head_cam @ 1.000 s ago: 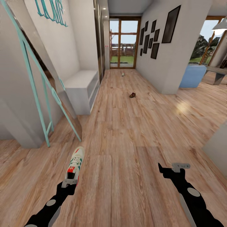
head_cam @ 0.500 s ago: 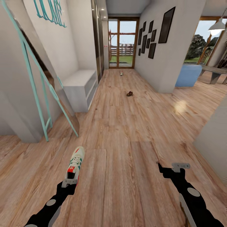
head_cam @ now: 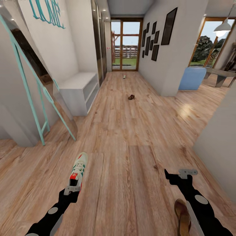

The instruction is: Pick up the two gym shoes and the two sandals from the corridor floor and place them onto the hallstand (shoe rack) in the corridor, making sure they are on the rack and not on the floor. Arrange them so the two gym shoes are next to each other and the two sandals are next to each other.

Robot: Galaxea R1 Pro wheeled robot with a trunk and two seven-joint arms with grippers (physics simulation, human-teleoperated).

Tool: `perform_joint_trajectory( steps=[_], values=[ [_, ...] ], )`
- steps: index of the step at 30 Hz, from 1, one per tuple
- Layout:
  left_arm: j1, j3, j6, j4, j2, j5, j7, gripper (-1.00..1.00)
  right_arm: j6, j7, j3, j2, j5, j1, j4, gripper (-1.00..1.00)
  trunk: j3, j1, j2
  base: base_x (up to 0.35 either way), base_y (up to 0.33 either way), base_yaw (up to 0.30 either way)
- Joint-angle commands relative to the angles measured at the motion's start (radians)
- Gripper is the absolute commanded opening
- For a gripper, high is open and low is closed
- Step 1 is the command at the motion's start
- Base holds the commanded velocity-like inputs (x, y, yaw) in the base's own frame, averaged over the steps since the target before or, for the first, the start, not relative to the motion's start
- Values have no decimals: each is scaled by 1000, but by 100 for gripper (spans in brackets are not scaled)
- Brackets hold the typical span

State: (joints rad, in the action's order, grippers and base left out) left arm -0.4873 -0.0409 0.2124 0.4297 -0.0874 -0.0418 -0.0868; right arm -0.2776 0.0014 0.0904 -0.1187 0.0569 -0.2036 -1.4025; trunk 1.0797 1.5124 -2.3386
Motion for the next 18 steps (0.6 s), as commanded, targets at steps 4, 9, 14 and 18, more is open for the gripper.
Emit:
perform_joint_trajectory(
  steps=[4, 9, 14, 18],
  values=[
    [-1, -5, 3, 0, 0, -4, -5, -100, -5, 0, 0, 0, 6, 0, -1, 100, 1, -1, 0, -223, -207, 0],
    [-1, -5, 3, 0, 0, -3, -5, -100, -5, 0, 0, 1, 5, 0, 0, 100, 1, -1, 0, -178, -140, 0],
    [-1, -4, 4, 0, 1, -3, -6, -100, -4, 0, 0, 1, 4, 0, 4, 100, 1, -1, 0, -44, -33, 0],
    [-1, -4, 4, 1, 1, -3, -6, -100, -3, -2, -1, 3, 2, 0, 17, 100, 1, -1, 0, -10, -8, 0]
  ],
)
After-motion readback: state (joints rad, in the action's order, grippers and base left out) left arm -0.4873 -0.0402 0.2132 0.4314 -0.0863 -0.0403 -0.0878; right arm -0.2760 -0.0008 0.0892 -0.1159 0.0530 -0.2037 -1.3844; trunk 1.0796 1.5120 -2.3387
